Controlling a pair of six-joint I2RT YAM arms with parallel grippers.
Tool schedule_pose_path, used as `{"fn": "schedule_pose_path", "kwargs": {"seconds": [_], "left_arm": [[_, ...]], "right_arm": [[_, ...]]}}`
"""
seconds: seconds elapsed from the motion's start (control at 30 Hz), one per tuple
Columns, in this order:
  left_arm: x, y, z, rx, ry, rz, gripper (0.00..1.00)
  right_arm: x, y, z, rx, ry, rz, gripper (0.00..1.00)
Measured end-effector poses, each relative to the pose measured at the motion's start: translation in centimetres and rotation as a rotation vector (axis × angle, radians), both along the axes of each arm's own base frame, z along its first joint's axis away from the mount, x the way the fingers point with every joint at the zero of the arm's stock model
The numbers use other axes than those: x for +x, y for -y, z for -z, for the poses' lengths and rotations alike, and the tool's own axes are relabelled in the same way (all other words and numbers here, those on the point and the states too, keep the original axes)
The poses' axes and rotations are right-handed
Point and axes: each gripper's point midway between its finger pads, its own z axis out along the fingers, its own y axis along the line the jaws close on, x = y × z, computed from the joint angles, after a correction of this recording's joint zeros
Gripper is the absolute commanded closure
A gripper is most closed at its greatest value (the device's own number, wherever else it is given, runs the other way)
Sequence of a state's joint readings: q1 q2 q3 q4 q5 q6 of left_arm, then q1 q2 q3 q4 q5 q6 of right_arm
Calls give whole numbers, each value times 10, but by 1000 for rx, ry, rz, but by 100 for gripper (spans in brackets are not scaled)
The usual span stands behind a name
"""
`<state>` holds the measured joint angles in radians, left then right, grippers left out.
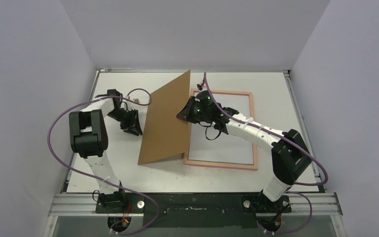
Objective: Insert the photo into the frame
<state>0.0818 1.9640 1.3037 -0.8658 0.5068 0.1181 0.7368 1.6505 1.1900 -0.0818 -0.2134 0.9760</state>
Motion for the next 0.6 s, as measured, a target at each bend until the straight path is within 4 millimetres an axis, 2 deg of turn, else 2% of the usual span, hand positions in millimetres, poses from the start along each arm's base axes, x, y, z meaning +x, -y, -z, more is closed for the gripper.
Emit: {"fn": "schedule_pose_path", "kwargs": {"seconds": [0.1,0.2,0.3,0.33,0.4,0.47,0.57,0.6], "left_arm": [[6,-7,-28,-27,16,-26,59],[30,-21,-81,-42,131,-55,50],[56,-37,-161,-57,327,-91,47],[60,-42,-195,-67,405,-104,46],[58,-47,-242,-82,507,-113,42],[46,-44,-281,-105,585,-108,37],[21,-27,-316,-154,647,-91,25],[15,-23,-324,-166,663,-90,16]], "right_arm": [[4,-2,-21,-42,45,1,95],[5,-9,-49,-103,139,-6,95],[-2,-20,-84,-176,271,-26,95],[-8,-25,-99,-214,334,-37,95],[-19,-32,-118,-268,422,-47,95],[-33,-41,-140,-317,509,-55,95],[-50,-51,-159,-357,597,-58,95],[-55,-52,-161,-378,622,-53,95]]}}
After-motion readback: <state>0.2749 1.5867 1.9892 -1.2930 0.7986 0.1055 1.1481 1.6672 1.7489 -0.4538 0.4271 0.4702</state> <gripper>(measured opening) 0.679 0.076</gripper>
